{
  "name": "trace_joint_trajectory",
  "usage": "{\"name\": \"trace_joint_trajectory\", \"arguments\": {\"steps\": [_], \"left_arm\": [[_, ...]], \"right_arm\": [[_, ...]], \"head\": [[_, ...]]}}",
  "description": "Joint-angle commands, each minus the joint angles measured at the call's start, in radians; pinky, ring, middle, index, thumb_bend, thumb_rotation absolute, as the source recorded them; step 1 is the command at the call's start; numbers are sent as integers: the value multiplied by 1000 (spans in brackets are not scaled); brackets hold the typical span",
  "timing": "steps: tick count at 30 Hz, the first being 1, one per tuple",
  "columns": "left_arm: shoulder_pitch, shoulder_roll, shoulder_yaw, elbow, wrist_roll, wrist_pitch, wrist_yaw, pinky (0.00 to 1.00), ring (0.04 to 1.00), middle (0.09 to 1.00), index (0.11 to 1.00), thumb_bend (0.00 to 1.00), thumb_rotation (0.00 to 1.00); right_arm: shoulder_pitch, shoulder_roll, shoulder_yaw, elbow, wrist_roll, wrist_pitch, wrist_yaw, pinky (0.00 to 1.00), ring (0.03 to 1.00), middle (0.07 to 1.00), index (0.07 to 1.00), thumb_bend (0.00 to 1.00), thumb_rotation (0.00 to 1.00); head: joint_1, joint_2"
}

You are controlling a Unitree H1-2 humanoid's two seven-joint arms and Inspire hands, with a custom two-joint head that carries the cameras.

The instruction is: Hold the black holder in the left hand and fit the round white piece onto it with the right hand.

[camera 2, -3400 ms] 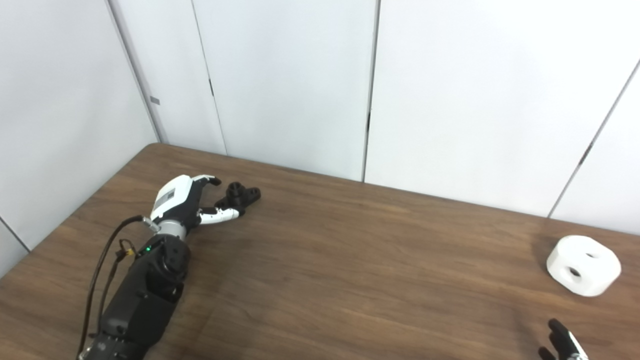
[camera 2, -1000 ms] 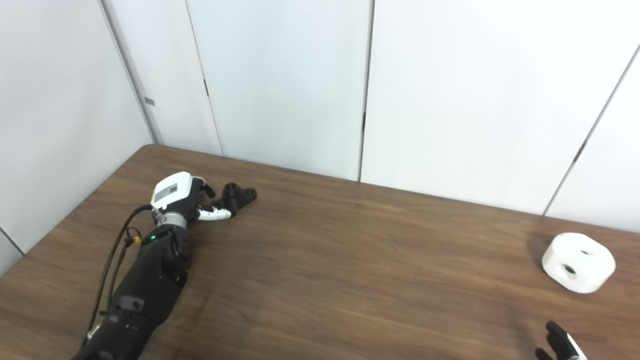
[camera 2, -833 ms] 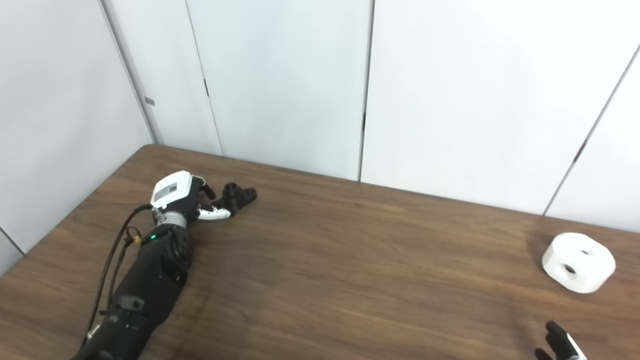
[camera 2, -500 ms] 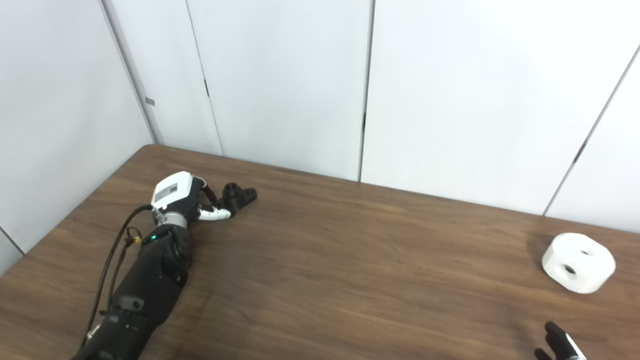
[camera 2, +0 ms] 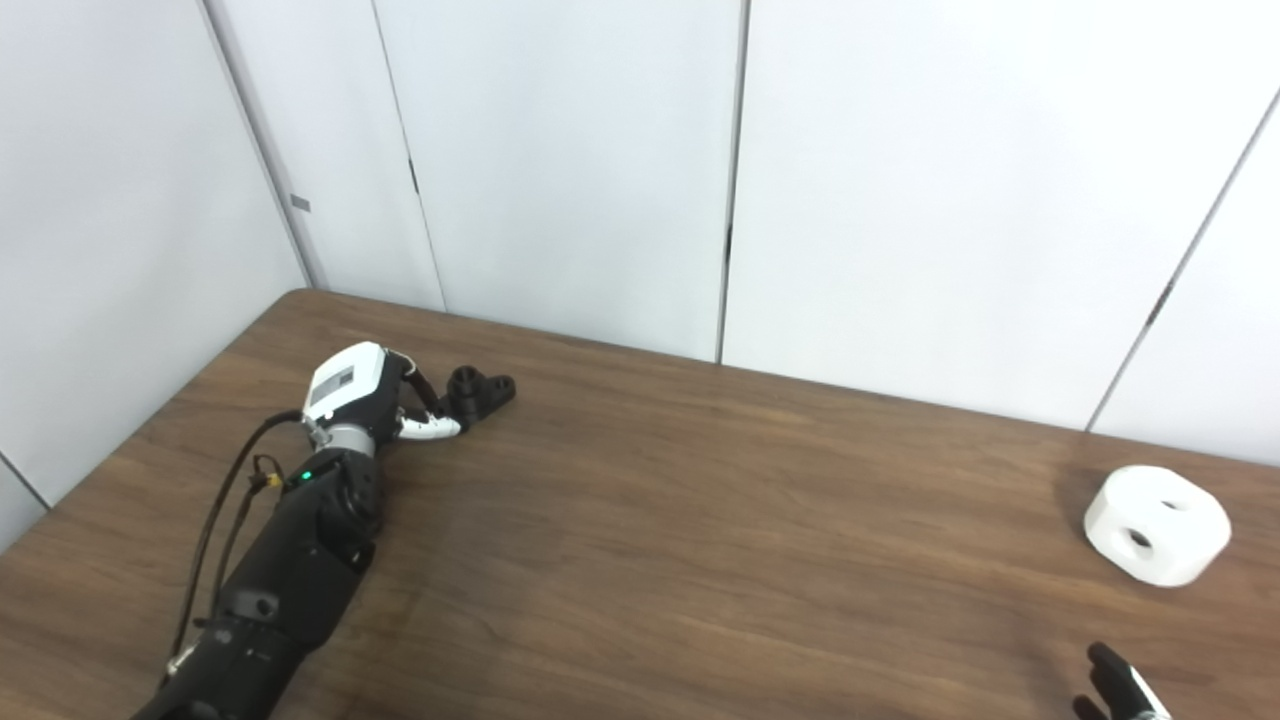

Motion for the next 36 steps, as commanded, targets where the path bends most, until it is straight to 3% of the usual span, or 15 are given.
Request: {"name": "trace_joint_trajectory", "arguments": {"steps": [1, 9, 16, 23, 29, 36], "left_arm": [[-1, 13, -22, -4, -31, -20, -10, 799, 887, 813, 485, 518, 51], [3, 43, -70, 4, -63, -31, 15, 878, 904, 827, 487, 516, 50], [35, 61, -76, -20, -122, -111, 40, 955, 916, 827, 489, 514, 49], [97, 98, -125, -130, -112, -122, -12, 1000, 953, 865, 490, 512, 55], [153, 91, -124, -223, -130, -113, -29, 1000, 955, 865, 489, 512, 56], [241, 74, -145, -333, -107, -179, 9, 1000, 935, 849, 488, 515, 52]], "right_arm": [[50, 22, 17, 101, 1, -3, 3, 973, 991, 959, 898, 777, 988], [45, 27, 20, 107, -5, -6, -2, 995, 996, 956, 897, 783, 987], [49, 36, 22, 96, -12, 1, -12, 978, 984, 946, 890, 767, 986], [51, 39, 27, 92, -21, 8, -18, 981, 978, 944, 892, 787, 980], [51, 39, 30, 91, -23, -1, -15, 1000, 990, 957, 903, 765, 993], [48, 39, 34, 90, -21, 1, -12, 1000, 997, 960, 906, 759, 994]], "head": [[1, 1], [-7, 1], [-18, 3], [-28, 3], [-33, 4], [-38, 5]]}}
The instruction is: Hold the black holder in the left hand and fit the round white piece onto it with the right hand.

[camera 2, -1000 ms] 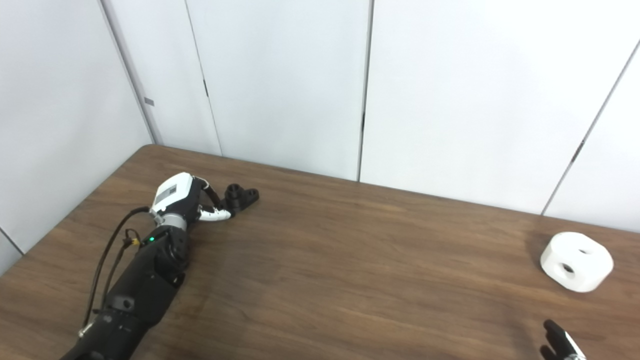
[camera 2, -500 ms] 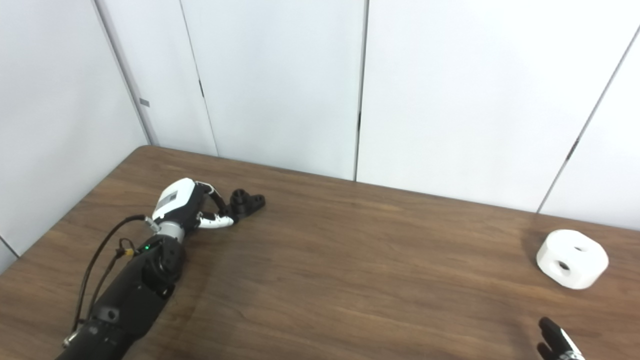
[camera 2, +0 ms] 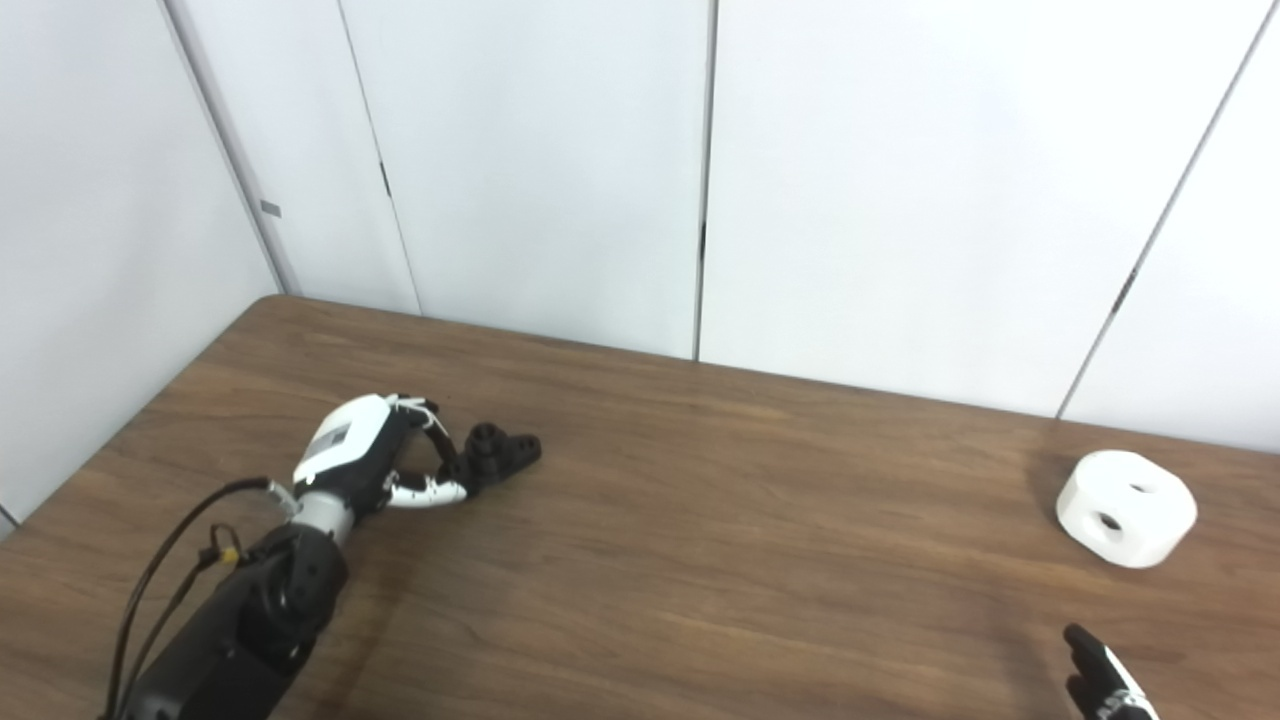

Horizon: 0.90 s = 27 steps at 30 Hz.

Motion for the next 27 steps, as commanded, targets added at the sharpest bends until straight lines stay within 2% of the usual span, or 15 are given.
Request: {"name": "trace_joint_trajectory", "arguments": {"steps": [1, 8, 14, 20, 27], "left_arm": [[20, -3, -18, -45, 21, -45, 16, 1000, 932, 846, 488, 516, 51], [113, -41, -40, -150, 34, -72, 18, 1000, 945, 848, 488, 515, 50], [185, -64, -77, -235, 94, -94, 25, 1000, 938, 851, 487, 514, 50], [233, -91, -94, -285, 141, -116, 34, 1000, 928, 846, 487, 514, 52], [277, -110, -116, -343, 171, -131, 14, 1000, 924, 840, 487, 515, 50]], "right_arm": [[51, 37, 29, 86, 0, 4, 0, 1000, 999, 962, 907, 757, 995], [51, 38, 31, 87, -7, -1, 0, 1000, 996, 964, 907, 752, 1000], [48, 38, 33, 85, -6, 5, 1, 1000, 994, 961, 904, 739, 996], [46, 44, 35, 78, -10, 5, -5, 997, 996, 961, 900, 745, 988], [56, 52, 43, 43, -29, 29, -17, 993, 993, 964, 906, 701, 997]], "head": [[0, 1], [-7, 5], [-11, 6], [-29, 11], [-66, 21]]}}
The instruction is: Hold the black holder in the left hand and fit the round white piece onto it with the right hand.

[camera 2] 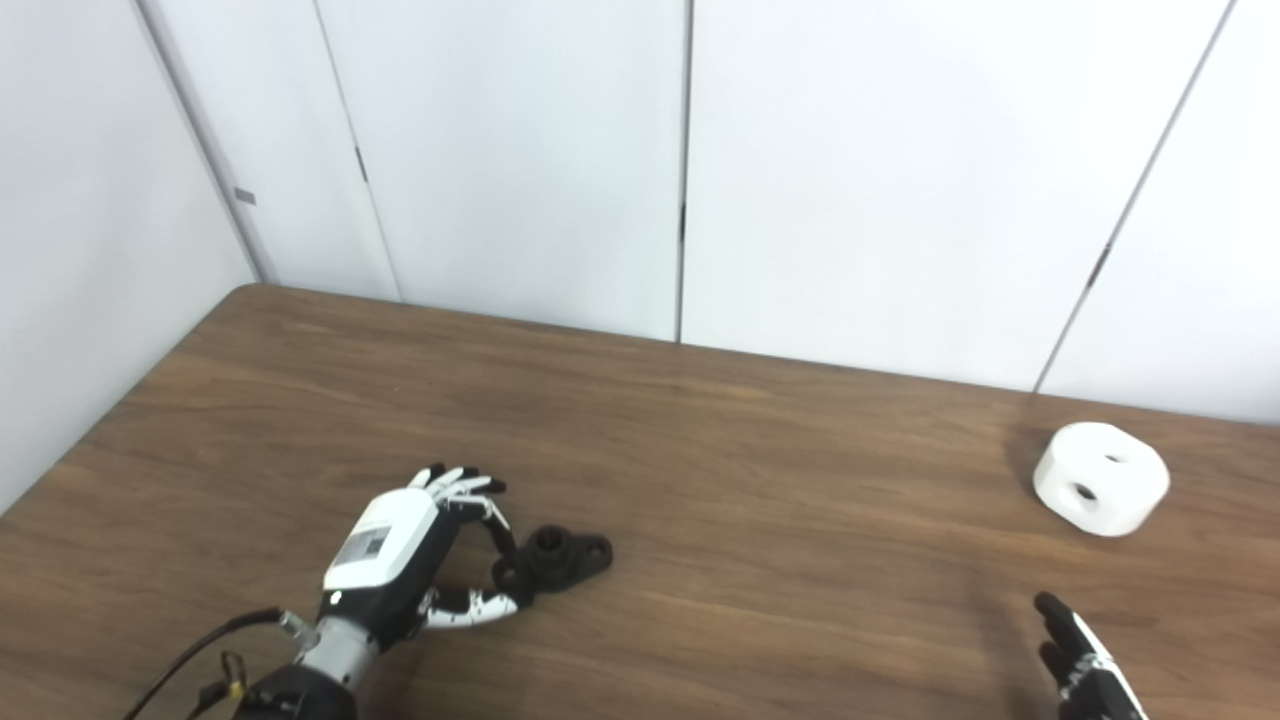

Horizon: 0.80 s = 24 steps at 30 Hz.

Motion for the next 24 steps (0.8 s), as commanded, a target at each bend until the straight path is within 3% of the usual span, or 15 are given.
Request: {"name": "trace_joint_trajectory", "arguments": {"steps": [1, 9, 18, 24], "left_arm": [[7, -1, -10, -30, 21, -35, -11, 1000, 923, 840, 487, 515, 50], [83, -30, -38, -90, 26, -74, -43, 994, 919, 834, 487, 517, 45], [135, -51, -74, -84, 44, -151, -30, 942, 899, 822, 486, 517, 44], [150, -57, -103, -71, 49, -196, -45, 940, 912, 836, 487, 517, 44]], "right_arm": [[55, 53, 34, 49, 4, 23, -13, 993, 993, 964, 906, 700, 996], [67, 68, 51, -24, -21, 77, -32, 991, 995, 968, 910, 647, 971], [74, 89, 74, -98, -60, 150, -69, 988, 994, 963, 908, 654, 918], [70, 93, 99, -113, -80, 161, -88, 992, 996, 967, 914, 643, 929]], "head": [[-11, 6], [-82, 40], [-142, 82], [-191, 99]]}}
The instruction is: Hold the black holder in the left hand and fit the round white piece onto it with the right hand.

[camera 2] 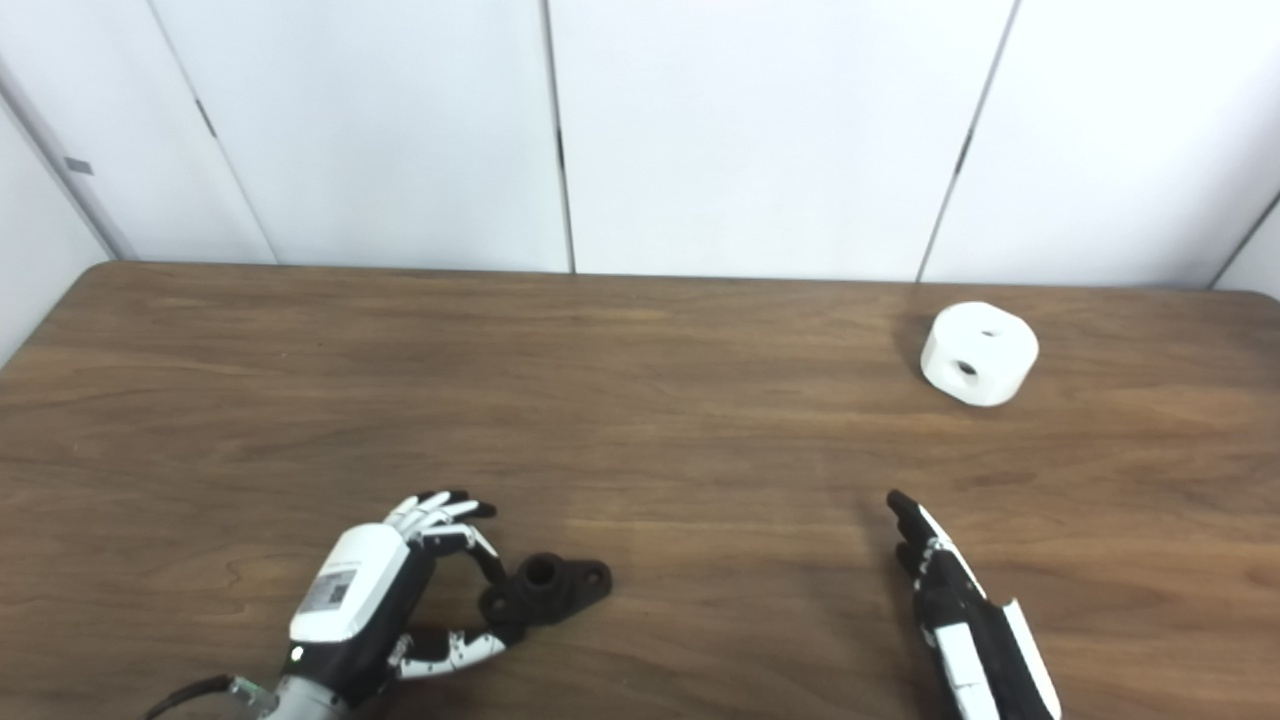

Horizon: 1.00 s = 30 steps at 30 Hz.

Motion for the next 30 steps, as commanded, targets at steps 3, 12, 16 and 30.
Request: {"name": "trace_joint_trajectory", "arguments": {"steps": [3, 12, 16, 30], "left_arm": [[14, 6, -34, 13, -3, -60, -28, 936, 914, 840, 487, 517, 44], [19, -1, -55, 56, 17, -100, -18, 946, 911, 841, 487, 517, 47], [11, 6, -63, 76, 25, -129, -15, 937, 909, 839, 487, 516, 45], [-18, -12, -56, 130, 26, -136, -7, 931, 914, 843, 488, 517, 45]], "right_arm": [[13, 26, 29, -16, -18, 20, -6, 1000, 993, 964, 913, 618, 939], [9, 21, 44, -26, -36, 35, -32, 995, 998, 960, 908, 628, 945], [7, 17, 45, -29, -32, 40, -35, 987, 995, 961, 908, 633, 946], [-25, -3, 12, -78, 0, 103, -45, 996, 990, 958, 906, 607, 942]], "head": [[-11, 8], [-21, 22], [-23, 27], [-53, 23]]}}
